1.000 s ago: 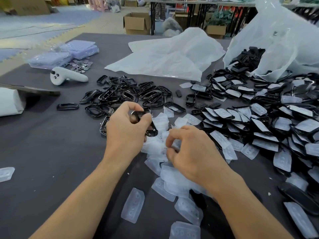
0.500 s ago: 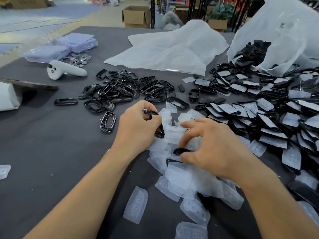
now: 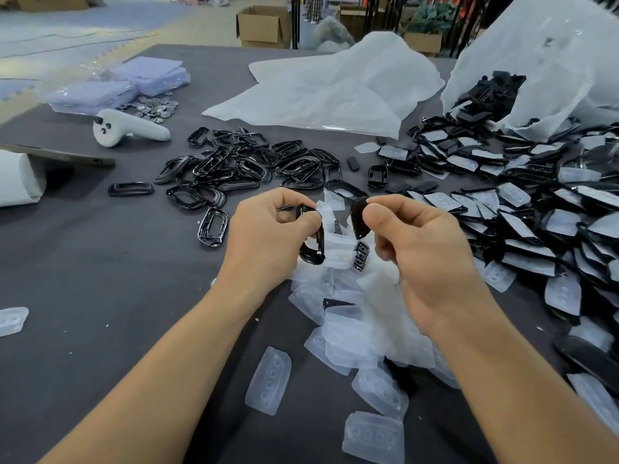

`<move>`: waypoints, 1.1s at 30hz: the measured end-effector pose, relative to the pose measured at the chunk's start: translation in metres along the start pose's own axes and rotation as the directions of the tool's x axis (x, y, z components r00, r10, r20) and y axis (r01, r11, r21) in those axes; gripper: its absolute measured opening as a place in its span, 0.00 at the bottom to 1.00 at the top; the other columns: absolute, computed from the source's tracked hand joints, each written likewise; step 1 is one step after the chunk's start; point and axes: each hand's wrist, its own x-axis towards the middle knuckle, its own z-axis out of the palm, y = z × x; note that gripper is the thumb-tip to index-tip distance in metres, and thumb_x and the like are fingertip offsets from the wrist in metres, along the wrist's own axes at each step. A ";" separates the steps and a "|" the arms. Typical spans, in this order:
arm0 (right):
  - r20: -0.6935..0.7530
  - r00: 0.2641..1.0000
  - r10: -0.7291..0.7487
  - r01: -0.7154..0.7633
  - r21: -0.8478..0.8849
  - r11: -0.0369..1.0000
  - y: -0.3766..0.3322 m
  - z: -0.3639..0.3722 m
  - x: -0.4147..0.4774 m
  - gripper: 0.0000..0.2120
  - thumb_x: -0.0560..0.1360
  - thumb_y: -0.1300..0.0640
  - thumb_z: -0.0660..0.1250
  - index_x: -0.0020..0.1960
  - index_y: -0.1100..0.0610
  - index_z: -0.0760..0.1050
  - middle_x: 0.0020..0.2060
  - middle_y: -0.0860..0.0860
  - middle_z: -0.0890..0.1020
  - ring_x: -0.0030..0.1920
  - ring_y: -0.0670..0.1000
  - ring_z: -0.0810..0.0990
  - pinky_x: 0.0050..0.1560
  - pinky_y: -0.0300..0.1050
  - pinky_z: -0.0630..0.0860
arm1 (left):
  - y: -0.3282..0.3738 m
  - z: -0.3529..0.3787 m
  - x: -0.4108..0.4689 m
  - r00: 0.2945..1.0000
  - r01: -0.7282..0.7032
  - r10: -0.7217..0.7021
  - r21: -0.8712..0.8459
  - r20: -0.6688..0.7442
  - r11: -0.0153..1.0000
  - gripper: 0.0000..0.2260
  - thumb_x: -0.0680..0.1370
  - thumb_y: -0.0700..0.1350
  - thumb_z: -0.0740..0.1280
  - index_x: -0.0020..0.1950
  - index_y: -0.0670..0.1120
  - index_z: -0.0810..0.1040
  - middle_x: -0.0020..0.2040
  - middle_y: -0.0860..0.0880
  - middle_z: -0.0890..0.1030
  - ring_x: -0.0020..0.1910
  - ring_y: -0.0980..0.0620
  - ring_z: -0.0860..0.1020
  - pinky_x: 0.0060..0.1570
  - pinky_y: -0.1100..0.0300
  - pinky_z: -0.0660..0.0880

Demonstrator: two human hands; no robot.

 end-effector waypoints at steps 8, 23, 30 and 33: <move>0.054 0.990 0.129 -0.134 0.119 0.984 0.005 0.000 0.005 0.10 0.79 0.68 0.67 0.45 0.56 0.83 0.31 0.51 0.80 0.25 0.48 0.73 0.23 0.39 0.68 | 0.006 0.000 -0.001 0.986 0.115 -0.082 -0.236 0.145 0.965 0.07 0.77 0.41 0.71 0.44 0.51 0.88 0.37 0.47 0.86 0.20 0.54 0.71 0.21 0.65 0.65; 0.070 0.997 0.042 -0.046 0.049 0.998 0.008 -0.008 0.010 0.09 0.77 0.72 0.69 0.46 0.58 0.81 0.33 0.53 0.83 0.30 0.51 0.81 0.31 0.40 0.78 | 0.006 0.001 0.000 0.966 0.208 -0.164 -0.228 0.199 0.951 0.09 0.79 0.40 0.67 0.48 0.45 0.88 0.40 0.45 0.87 0.21 0.53 0.72 0.22 0.65 0.67; 0.105 0.994 0.024 -0.040 0.151 0.988 0.010 -0.009 0.012 0.13 0.74 0.76 0.68 0.50 0.60 0.79 0.32 0.54 0.85 0.33 0.53 0.86 0.36 0.41 0.82 | 0.009 0.006 -0.004 0.954 0.236 -0.180 -0.232 0.238 0.944 0.10 0.80 0.39 0.69 0.44 0.47 0.88 0.39 0.44 0.87 0.23 0.54 0.75 0.24 0.65 0.71; 0.080 0.996 0.034 -0.046 0.152 0.987 0.011 -0.008 0.013 0.10 0.75 0.73 0.70 0.47 0.59 0.81 0.32 0.55 0.84 0.33 0.53 0.86 0.35 0.40 0.82 | 0.009 0.008 -0.005 0.952 0.256 -0.199 -0.249 0.233 0.934 0.08 0.81 0.39 0.69 0.48 0.46 0.87 0.40 0.46 0.87 0.25 0.54 0.77 0.26 0.65 0.73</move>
